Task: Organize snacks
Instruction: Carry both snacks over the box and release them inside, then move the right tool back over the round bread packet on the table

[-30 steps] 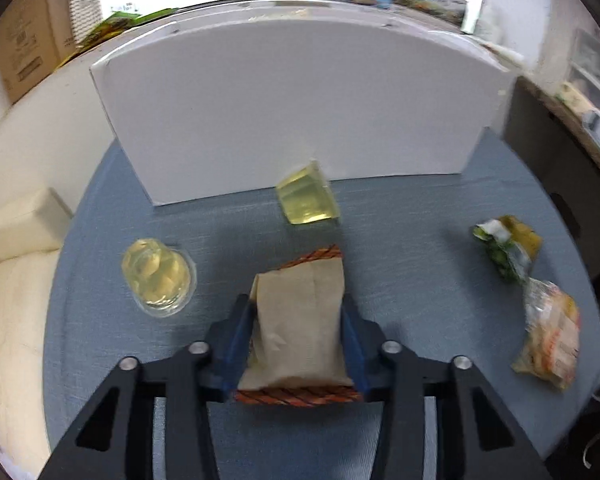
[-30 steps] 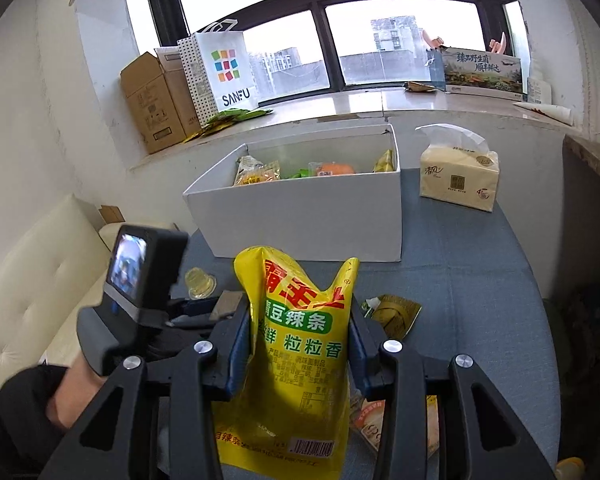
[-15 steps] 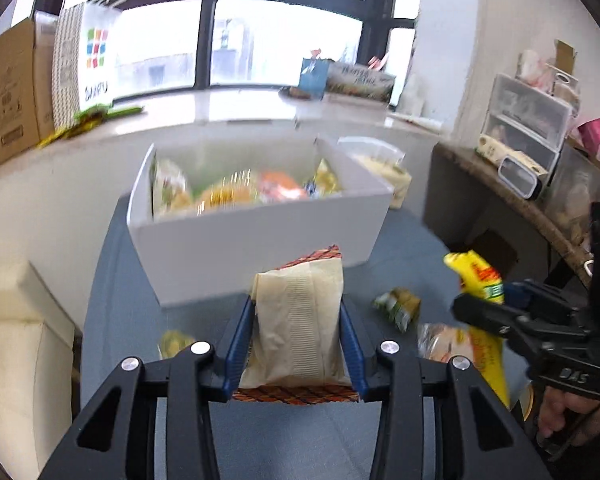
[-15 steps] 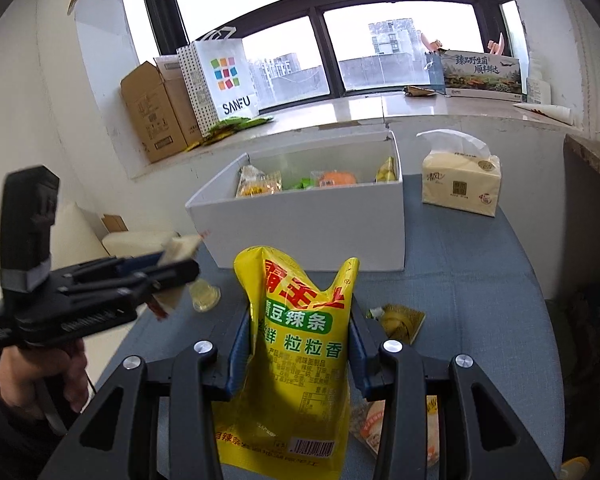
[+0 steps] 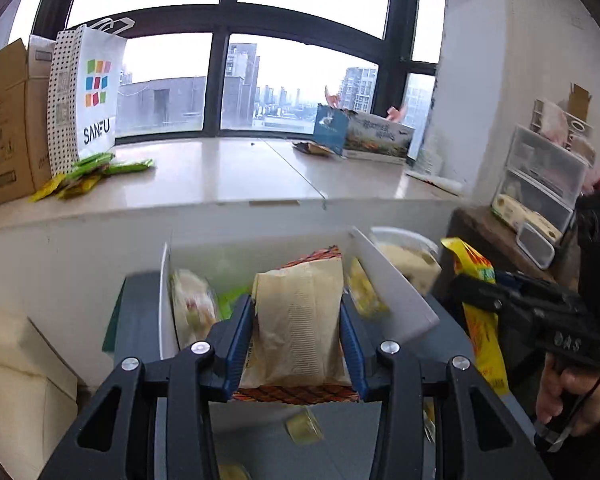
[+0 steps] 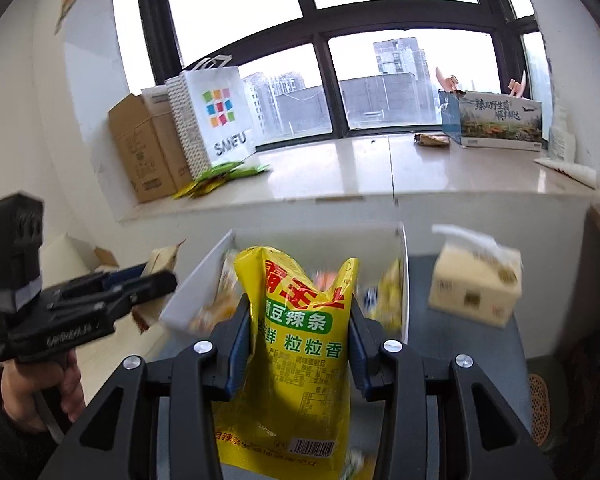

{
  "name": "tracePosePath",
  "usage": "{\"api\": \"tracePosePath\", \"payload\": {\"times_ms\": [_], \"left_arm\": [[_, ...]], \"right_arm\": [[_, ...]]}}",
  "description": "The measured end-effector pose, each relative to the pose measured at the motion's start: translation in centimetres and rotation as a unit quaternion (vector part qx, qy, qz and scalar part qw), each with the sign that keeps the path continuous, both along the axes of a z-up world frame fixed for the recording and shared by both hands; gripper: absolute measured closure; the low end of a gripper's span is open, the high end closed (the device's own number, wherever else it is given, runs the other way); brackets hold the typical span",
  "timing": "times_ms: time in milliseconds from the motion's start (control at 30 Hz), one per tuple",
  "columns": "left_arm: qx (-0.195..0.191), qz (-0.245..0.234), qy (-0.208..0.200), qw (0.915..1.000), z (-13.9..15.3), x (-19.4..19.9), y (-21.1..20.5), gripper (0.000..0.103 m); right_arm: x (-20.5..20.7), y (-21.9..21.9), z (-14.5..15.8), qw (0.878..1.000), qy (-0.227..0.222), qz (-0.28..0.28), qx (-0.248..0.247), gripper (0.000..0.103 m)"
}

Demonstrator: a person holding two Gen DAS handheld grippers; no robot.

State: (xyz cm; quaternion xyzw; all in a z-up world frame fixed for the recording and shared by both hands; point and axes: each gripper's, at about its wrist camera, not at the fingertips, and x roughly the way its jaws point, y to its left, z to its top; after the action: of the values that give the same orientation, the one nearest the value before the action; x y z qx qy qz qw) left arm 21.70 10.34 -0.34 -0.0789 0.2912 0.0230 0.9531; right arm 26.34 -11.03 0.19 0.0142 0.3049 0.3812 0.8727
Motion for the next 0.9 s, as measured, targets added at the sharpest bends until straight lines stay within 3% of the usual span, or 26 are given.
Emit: {"api": "tracePosePath", "payload": {"times_ms": [167, 300, 333, 367, 400, 433, 533, 600, 900], "left_arm": [[-0.001, 0.017, 0.023, 0.9996, -0.1, 5.0, 2.5, 0.057], [0.029, 0.03, 0.027, 0.9988, -0.4, 7.3, 3.5, 0.055], [0.035, 0.033, 0.029, 0.9984, -0.5, 7.9, 3.8, 0.049], [0.036, 0.034, 0.034, 0.9982, -0.7, 8.3, 4.0, 0.028], [0.035, 0.036, 0.04, 0.9979, -1.1, 8.7, 4.2, 0.015], [0.031, 0.044, 0.043, 0.9977, -1.4, 8.8, 4.6, 0.0], [0.004, 0.065, 0.05, 0.9966, -2.5, 8.4, 5.8, 0.0], [-0.006, 0.073, 0.058, 0.9956, -3.3, 8.0, 6.2, 0.0], [0.008, 0.049, 0.032, 0.9982, -2.5, 3.4, 3.6, 0.0]], "right_arm": [[6.0, 4.2, 0.4, 0.999, 0.02, -0.013, -0.029, 0.057], [9.7, 7.0, -0.3, 0.997, 0.037, -0.017, -0.061, 0.057], [10.2, 7.5, -0.5, 0.997, 0.038, -0.02, -0.066, 0.055], [10.7, 7.8, -0.6, 0.997, 0.041, -0.02, -0.067, 0.039], [11.3, 8.2, -0.8, 0.997, 0.043, -0.019, -0.065, 0.024], [11.9, 8.4, -1.0, 0.996, 0.042, -0.033, -0.066, 0.002], [11.8, 8.0, -0.7, 0.996, 0.014, -0.063, -0.066, 0.0], [11.7, 7.6, -0.7, 0.997, 0.027, -0.049, -0.05, 0.0], [7.8, 4.5, 0.6, 0.999, 0.016, -0.042, 0.009, 0.0]]}}
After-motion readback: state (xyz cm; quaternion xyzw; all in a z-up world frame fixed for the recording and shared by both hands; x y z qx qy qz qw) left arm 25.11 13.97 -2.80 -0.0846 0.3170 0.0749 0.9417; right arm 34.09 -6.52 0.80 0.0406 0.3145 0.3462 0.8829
